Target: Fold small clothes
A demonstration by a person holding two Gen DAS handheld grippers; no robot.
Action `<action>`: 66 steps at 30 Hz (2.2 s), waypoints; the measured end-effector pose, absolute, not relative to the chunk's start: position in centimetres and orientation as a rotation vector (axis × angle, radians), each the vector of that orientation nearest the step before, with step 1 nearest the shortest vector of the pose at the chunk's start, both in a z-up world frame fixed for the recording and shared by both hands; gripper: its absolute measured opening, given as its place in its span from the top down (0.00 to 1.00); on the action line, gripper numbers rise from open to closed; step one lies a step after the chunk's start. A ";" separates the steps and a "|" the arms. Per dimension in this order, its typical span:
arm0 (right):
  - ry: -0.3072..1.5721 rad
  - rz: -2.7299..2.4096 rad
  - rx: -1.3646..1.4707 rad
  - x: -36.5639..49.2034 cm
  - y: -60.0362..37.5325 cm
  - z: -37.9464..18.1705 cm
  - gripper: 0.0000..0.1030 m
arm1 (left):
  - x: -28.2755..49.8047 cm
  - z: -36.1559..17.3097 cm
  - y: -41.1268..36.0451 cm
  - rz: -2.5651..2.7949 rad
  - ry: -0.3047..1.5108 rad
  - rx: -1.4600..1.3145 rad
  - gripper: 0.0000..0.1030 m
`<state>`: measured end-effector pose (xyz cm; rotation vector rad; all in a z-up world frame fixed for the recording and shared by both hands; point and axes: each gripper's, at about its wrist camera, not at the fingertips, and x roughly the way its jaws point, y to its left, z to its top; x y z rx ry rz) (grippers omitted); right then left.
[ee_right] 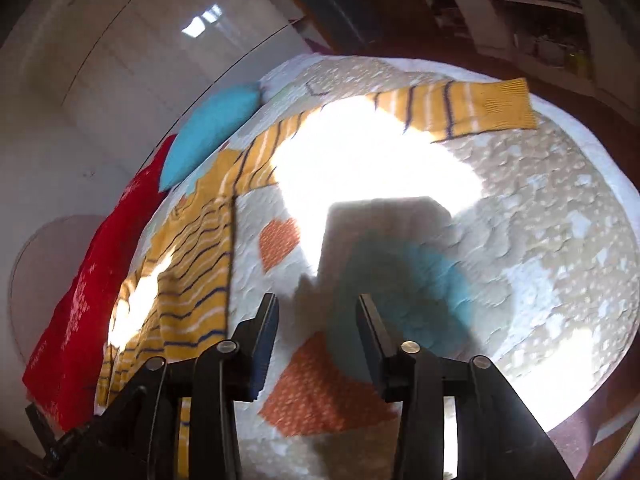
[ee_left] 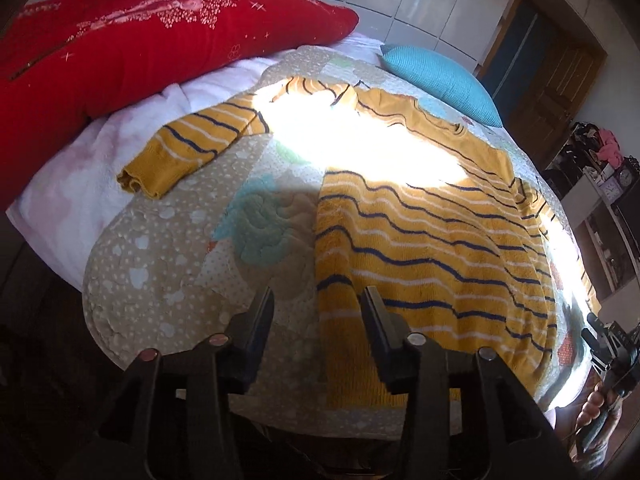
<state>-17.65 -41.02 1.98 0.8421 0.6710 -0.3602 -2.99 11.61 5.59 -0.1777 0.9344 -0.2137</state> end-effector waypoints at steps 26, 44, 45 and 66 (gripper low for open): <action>0.490 -0.607 0.825 -9.8 -56.6 10.7 0.94 | -2.1 6.0 5.6 -0.352 0.955 -0.148 0.47; 1.001 0.155 0.097 22.1 -10.4 2.2 0.84 | -3.2 3.4 17.3 -0.219 0.909 -0.337 0.43; 1.005 0.170 0.069 22.1 -9.2 1.4 0.83 | -3.2 3.1 18.0 -0.208 0.912 -0.353 0.43; 0.968 0.189 0.001 25.5 -3.6 3.5 0.89 | -3.2 1.7 19.4 -0.180 0.926 -0.391 0.42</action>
